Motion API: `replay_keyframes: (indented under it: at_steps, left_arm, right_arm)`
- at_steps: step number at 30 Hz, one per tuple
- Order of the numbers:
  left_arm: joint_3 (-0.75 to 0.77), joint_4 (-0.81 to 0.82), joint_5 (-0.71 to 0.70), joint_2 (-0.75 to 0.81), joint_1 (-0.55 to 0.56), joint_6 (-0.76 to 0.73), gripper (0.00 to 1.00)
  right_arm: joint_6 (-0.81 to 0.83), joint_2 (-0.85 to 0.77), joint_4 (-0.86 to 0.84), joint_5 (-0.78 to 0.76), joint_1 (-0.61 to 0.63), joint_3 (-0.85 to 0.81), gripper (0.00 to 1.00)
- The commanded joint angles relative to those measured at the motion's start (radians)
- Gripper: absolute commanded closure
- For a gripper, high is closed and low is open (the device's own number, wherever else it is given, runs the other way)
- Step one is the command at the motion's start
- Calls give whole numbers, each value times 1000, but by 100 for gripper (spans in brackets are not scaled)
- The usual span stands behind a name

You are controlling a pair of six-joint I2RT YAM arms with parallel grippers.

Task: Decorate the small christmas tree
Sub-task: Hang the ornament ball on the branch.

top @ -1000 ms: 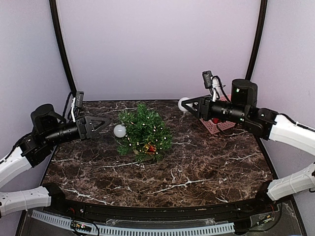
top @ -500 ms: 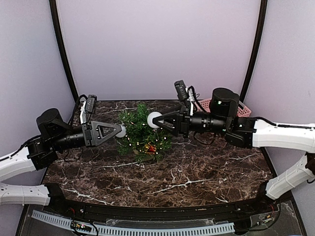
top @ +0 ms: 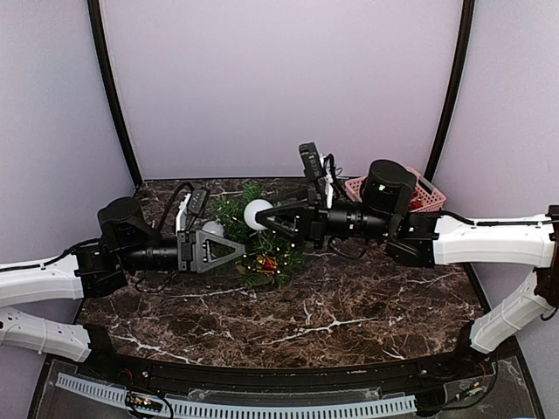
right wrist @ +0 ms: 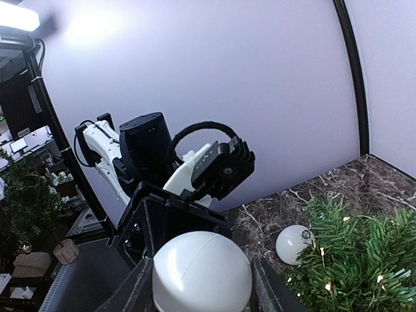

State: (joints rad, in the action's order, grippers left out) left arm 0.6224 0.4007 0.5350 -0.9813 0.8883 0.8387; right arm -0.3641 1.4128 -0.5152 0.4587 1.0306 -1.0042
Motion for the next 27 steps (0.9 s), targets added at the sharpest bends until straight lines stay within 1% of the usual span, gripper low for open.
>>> replay_keyframes:
  at_steps: [1, 5, 8, 10, 11, 13, 27]
  left_arm:
    - [33, 101, 26, -14, 14, 12, 49]
    - [20, 237, 33, -44, 23, 65, 51]
    - [31, 251, 29, -70, 32, 64, 53]
    - [34, 256, 25, -83, 37, 64, 56]
    - [35, 255, 21, -88, 38, 65, 59]
    - [36, 254, 16, -98, 39, 71, 62]
    - [31, 328, -18, -113, 50, 95, 60]
  right_arm:
    - [-22, 13, -92, 25, 18, -35, 54]
    - [-25, 13, -112, 8, 26, -28, 54]
    - [-30, 8, -123, -7, 30, -23, 54]
    - [-32, 6, -135, -12, 32, -18, 54]
    - [-35, 5, -141, -14, 33, -16, 54]
    - [-41, 2, -151, -20, 34, -9, 54]
    - [-49, -10, -176, -42, 41, 11, 54]
